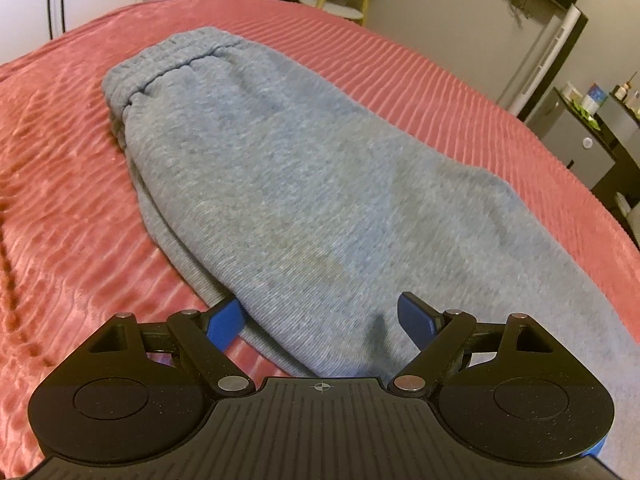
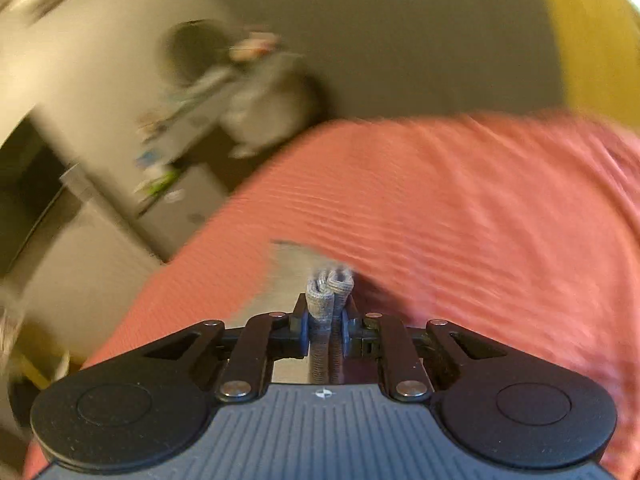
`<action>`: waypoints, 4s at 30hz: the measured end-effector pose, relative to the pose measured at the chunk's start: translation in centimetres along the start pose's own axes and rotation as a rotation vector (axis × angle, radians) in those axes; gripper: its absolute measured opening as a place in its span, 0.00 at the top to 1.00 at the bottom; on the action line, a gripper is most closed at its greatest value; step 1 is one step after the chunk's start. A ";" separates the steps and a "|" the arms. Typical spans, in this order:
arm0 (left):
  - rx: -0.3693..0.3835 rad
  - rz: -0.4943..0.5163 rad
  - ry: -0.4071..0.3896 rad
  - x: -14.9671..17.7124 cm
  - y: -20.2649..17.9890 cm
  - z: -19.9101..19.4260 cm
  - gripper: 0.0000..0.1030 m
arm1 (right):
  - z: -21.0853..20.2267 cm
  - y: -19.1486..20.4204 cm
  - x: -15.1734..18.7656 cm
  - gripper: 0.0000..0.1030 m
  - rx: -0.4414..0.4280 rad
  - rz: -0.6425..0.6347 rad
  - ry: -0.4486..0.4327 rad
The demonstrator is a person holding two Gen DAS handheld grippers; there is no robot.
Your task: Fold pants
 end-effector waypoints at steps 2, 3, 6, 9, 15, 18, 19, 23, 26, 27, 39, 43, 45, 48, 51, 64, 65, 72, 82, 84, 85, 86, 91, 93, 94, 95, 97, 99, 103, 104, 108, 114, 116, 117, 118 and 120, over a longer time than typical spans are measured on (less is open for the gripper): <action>0.006 -0.001 -0.003 0.0 0.0 -0.1 0.16 | 0.3 5.3 0.9 0.86 -0.091 -0.177 0.052; 0.009 0.000 -0.006 0.0 0.1 -0.3 0.17 | 0.5 7.8 1.9 0.86 -0.135 -0.263 0.079; 0.029 0.000 -0.015 0.1 0.2 -0.8 0.17 | 1.4 13.8 6.3 0.86 -0.272 -0.452 0.197; 0.047 0.006 -0.031 0.2 0.2 -1.4 0.17 | 2.9 17.1 12.0 0.86 -0.345 -0.561 0.350; 0.108 0.126 -0.052 0.6 -1.8 -2.8 0.17 | 4.6 16.8 18.0 0.65 -0.411 -0.454 0.677; 0.203 0.246 -0.082 1.3 -4.9 -4.5 0.17 | 3.6 13.6 15.5 0.38 -0.426 -0.220 0.581; 0.248 0.267 -0.076 1.6 -6.1 -4.9 0.17 | 3.4 12.0 14.8 0.32 -0.405 -0.134 0.546; 0.446 0.349 0.015 2.7 -12.2 -6.1 0.17 | 3.2 6.9 13.8 0.69 -0.172 -0.033 0.509; 0.548 0.416 0.069 3.7 -17.5 -6.1 0.17 | 1.1 4.0 13.1 0.76 -0.161 0.098 0.383; 0.571 0.428 0.100 4.2 -19.1 -5.7 0.18 | 0.5 3.3 13.0 0.75 -0.149 0.128 0.346; 0.587 0.475 0.460 9.1 -29.6 2.3 0.54 | 0.0 0.7 14.5 0.65 -0.256 0.317 0.303; 0.571 0.425 0.501 8.9 -30.5 3.6 0.61 | 0.9 -0.1 14.4 0.59 -0.297 0.353 0.307; 0.565 0.394 0.523 8.3 -30.1 3.8 0.83 | 0.9 -0.4 14.3 0.53 -0.323 0.372 0.302; 0.617 0.344 0.514 7.6 -28.7 2.8 0.86 | 0.6 -0.9 14.2 0.51 -0.354 0.410 0.292; 0.675 0.342 0.464 6.6 -27.2 0.5 0.86 | -0.2 -1.0 13.9 0.42 -0.378 0.434 0.271; 0.473 0.371 0.281 2.5 -15.3 -0.9 0.77 | -0.8 2.0 13.5 0.30 -0.303 0.282 0.331; 0.476 0.363 0.278 2.3 -14.9 -1.0 0.72 | -0.8 2.5 13.3 0.31 -0.286 0.257 0.329; 0.514 0.293 0.270 0.9 -17.9 0.4 0.51 | -0.8 7.4 12.8 0.63 -0.228 -0.041 0.308; 0.621 0.208 0.244 0.1 -21.7 2.7 0.84 | 2.0 7.5 14.1 0.64 -0.234 -0.054 0.416; 0.599 0.336 0.025 0.5 -21.6 -0.4 0.87 | 1.9 7.0 14.1 0.64 -0.245 -0.027 0.413; 0.561 0.375 -0.032 0.8 -21.4 -1.1 0.87 | 2.0 7.2 14.1 0.64 -0.243 -0.026 0.414; 0.488 0.403 -0.061 1.0 -21.2 -1.3 0.87 | 2.0 7.3 14.2 0.64 -0.240 -0.028 0.417; 0.440 0.383 0.066 2.2 -17.1 -1.5 0.58 | 2.2 8.4 14.3 0.63 -0.222 -0.063 0.426; 0.480 0.375 0.125 3.0 -15.7 -1.9 0.52 | 2.3 8.5 14.4 0.63 -0.216 -0.074 0.429; 0.491 0.372 0.147 3.6 -15.1 -2.0 0.49 | 2.4 8.6 14.4 0.63 -0.211 -0.082 0.431; 0.503 0.367 0.168 4.1 -14.6 -1.9 0.47 | 2.4 8.9 14.4 0.62 -0.205 -0.095 0.434; 0.505 0.337 0.222 5.0 -14.0 -1.3 0.47 | 2.5 9.4 14.5 0.62 -0.191 -0.128 0.436; 0.506 0.325 0.277 5.7 -13.9 -0.1 0.45 | 2.4 10.0 14.7 0.60 -0.175 -0.170 0.440; 0.471 0.383 0.226 6.9 -14.5 -0.1 0.50 | 2.2 10.8 15.1 0.57 -0.148 -0.240 0.441; 0.463 0.399 0.213 7.1 -14.7 -0.5 0.55 | 2.2 11.0 15.1 0.55 -0.146 -0.250 0.444; 0.460 0.415 0.218 7.7 -15.9 -1.1 0.70 | 2.3 12.0 15.6 0.53 -0.116 -0.323 0.453; 0.425 0.459 0.182 8.4 -16.7 -1.9 0.79 | 2.9 13.9 16.6 0.46 -0.048 -0.500 0.469; 0.419 0.474 0.176 8.5 -16.6 -2.1 0.80 | 3.1 14.7 17.1 0.42 -0.015 -0.568 0.473; 0.418 0.477 0.175 8.5 -16.7 -2.2 0.81 | 3.2 15.0 17.3 0.39 0.004 -0.603 0.474; 0.419 0.479 0.174 8.5 -16.7 -2.2 0.82 | 3.2 15.3 17.5 0.37 0.019 -0.630 0.474; 0.417 0.477 0.179 8.4 -16.4 -2.1 0.82 | 3.6 15.5 17.7 0.24 0.070 -0.679 0.471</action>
Point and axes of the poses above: each gripper's, at about its wrist camera, not at the fingertips, and z roughly the way its jaws point, y to its left, x to its underside, the point moved 1 cm from there along z, roughly the way its jaws point, and after that the axes turned 7 degrees about -x, right-handed, at the moved point
